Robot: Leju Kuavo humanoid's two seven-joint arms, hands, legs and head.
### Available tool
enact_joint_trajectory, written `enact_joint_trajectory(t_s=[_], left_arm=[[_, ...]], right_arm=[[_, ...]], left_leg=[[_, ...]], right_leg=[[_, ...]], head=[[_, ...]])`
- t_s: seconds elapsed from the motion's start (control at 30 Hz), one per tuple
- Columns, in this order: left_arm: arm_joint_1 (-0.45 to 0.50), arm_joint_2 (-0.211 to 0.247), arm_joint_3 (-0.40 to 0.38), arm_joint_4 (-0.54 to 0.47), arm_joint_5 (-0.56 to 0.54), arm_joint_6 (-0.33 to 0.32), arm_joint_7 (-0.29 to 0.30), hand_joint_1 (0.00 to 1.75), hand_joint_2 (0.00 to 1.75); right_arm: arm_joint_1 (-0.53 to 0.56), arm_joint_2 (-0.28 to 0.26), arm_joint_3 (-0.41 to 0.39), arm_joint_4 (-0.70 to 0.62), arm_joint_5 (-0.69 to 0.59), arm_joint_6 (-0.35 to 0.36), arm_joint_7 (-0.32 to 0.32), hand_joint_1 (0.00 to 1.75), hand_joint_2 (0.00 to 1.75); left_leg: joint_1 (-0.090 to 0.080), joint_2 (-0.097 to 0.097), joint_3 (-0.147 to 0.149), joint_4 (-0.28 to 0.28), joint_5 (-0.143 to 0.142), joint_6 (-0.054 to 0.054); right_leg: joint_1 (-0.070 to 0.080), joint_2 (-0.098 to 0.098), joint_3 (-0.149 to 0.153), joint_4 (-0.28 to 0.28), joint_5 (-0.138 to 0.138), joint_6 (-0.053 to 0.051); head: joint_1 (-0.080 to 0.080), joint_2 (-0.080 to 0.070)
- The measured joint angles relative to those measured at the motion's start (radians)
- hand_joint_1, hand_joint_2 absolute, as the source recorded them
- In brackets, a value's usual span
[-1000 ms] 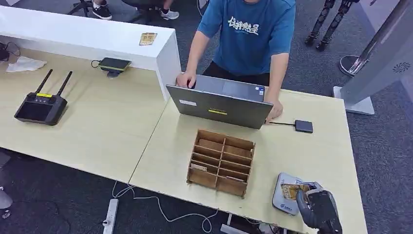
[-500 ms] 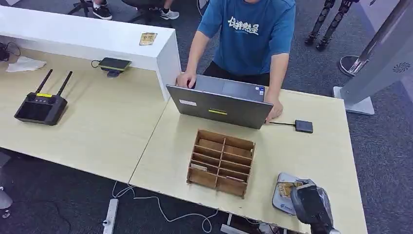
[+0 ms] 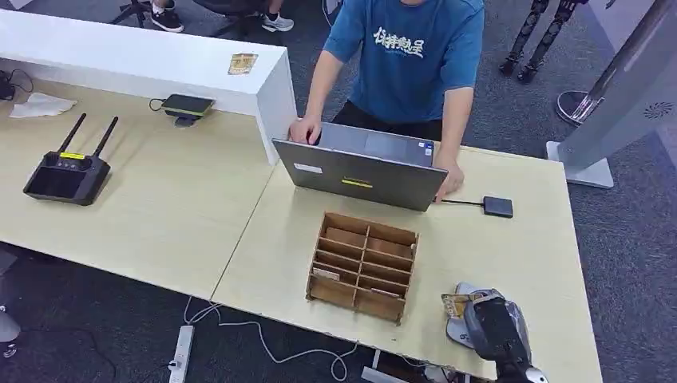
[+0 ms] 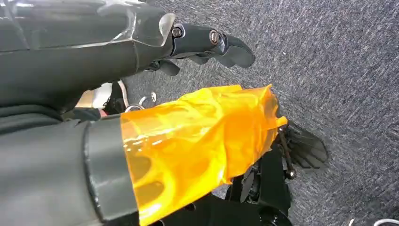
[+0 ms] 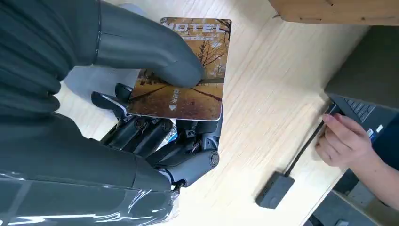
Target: Pass the card to the sensor for recognition and then transmit it.
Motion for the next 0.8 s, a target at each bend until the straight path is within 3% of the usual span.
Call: enact_joint_trajectory(t_s=[0.4, 0.8], left_arm=[[0.0, 0.0, 0.0, 0.0, -0.005, 0.0, 0.009, 0.0, 0.0], [0.0, 0.0, 0.0, 0.0, -0.005, 0.0, 0.009, 0.0, 0.0]], right_arm=[[-0.008, 0.003, 0.021, 0.034, 0.095, 0.003, 0.065, 1.75, 1.75], [-0.014, 0.003, 0.031, 0.047, 0.108, 0.008, 0.071, 1.75, 1.75]], left_leg=[[0.0, 0.0, 0.0, 0.0, 0.0, 0.0], [0.0, 0.0, 0.0, 0.0, 0.0, 0.0]], right_leg=[[0.0, 0.0, 0.0, 0.0, 0.0, 0.0], [0.0, 0.0, 0.0, 0.0, 0.0, 0.0]], head=[[0.0, 0.0], [0.0, 0.0]])
